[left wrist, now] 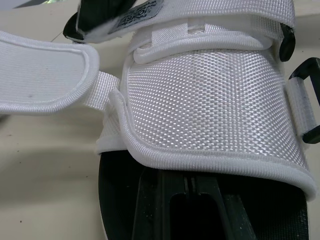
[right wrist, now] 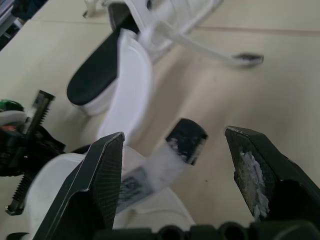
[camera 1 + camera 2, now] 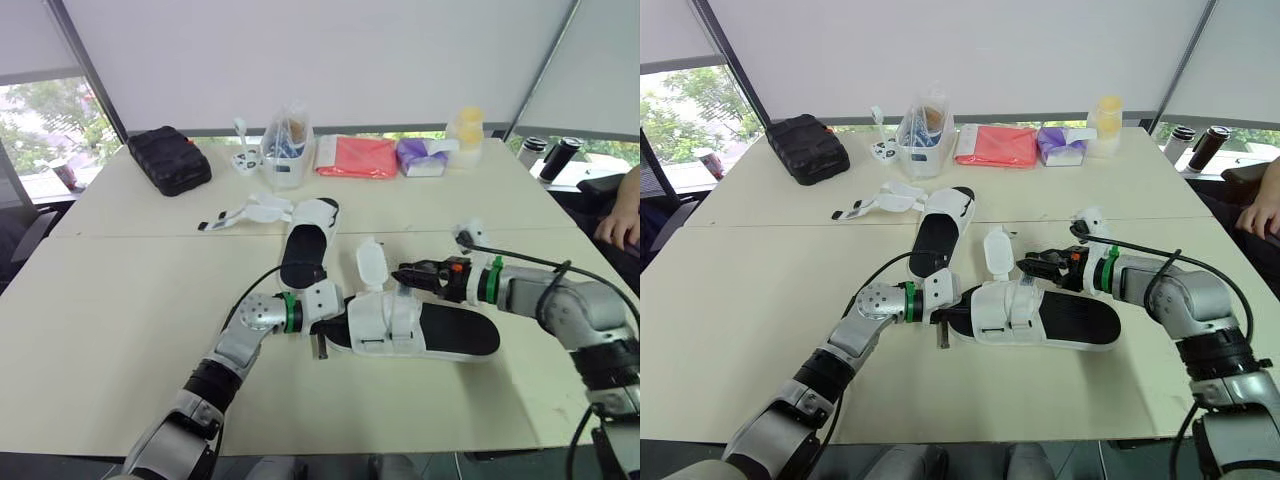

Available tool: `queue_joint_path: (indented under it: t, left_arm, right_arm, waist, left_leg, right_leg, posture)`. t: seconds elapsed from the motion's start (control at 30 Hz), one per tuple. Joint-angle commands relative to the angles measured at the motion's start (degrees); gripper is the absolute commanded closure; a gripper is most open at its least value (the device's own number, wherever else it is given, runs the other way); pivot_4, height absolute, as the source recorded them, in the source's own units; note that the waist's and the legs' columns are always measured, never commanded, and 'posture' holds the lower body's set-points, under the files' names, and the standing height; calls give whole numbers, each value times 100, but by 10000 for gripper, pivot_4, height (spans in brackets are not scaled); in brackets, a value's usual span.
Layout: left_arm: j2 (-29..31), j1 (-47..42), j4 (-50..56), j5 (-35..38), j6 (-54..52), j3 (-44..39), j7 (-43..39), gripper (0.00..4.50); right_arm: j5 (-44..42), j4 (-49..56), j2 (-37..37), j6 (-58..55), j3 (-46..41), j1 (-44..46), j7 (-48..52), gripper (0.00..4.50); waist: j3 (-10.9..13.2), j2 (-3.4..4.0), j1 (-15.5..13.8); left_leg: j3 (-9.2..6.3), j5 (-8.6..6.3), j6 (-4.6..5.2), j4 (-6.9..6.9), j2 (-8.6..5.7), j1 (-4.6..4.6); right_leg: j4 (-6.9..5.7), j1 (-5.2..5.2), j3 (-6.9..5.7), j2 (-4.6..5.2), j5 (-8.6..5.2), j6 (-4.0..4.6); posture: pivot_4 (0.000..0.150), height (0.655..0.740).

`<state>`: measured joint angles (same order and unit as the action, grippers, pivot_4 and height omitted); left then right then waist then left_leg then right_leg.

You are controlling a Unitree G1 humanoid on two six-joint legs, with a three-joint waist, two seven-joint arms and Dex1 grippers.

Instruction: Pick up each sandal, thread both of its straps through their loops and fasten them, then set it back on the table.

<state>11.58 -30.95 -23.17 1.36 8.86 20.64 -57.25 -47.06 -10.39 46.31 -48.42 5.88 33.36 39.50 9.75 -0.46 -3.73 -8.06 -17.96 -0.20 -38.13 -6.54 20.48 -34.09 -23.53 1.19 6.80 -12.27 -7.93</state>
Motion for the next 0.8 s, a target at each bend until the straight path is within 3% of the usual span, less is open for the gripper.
queue_joint_path:
  t: [0.03,0.1,0.17,0.23,0.37,0.6,0.8]
  left_arm:
    - [-28,158,-132,-204,-191,188,88,45000]
    - [-22,177,-109,-201,-206,180,108,45000]
    - [-11,198,-82,-200,-224,173,135,45000]
    - [-5,221,-52,-192,-254,167,161,45000]
    - [13,224,-43,-190,-249,175,159,45000]
    - [0,202,-81,-201,-210,211,123,45000]
    - [-25,186,-114,-219,-182,227,110,45000]
  right_arm:
    - [286,-245,-81,-85,-123,281,425,10644]
    - [369,-350,-158,-150,-189,346,579,10644]
    - [282,-380,-260,-304,-408,400,660,15598]
    - [195,-317,-309,-491,-590,401,758,23148]
    - [-40,-168,-466,-750,-1100,386,770,43352]
    - [-969,261,-816,-1312,-2201,326,706,44261]
    - [-795,463,-1005,-1317,-2058,227,592,44261]
  waist:
    - [0,1,2]
    - [0,1,6]
    - [-1,1,7]
    - [-1,3,4]
    - [-1,4,7]
    - [-1,7,5]
    - [-2,7,16]
  left_leg:
    - [0,0,0,0,0,0]
    - [-1,0,0,0,0,0]
    - [-1,0,0,0,0,0]
    - [-1,0,0,0,0,1]
    - [-2,0,0,0,-1,1]
    - [-4,-1,-1,1,0,4]
    - [-3,-1,-1,1,1,2]
  right_leg:
    - [0,0,0,0,0,0]
    - [0,0,0,0,0,0]
    - [0,-1,0,0,0,0]
    - [0,-1,0,0,0,0]
    - [0,-1,1,0,0,0]
    - [-1,-5,1,0,1,1]
    - [-2,-6,1,0,2,1]
  posture:
    - [1500,7400]
    - [1500,7400]
    - [1500,7400]
    - [1500,7400]
    - [1500,7400]
    - [1500,7400]
    - [1500,7400]
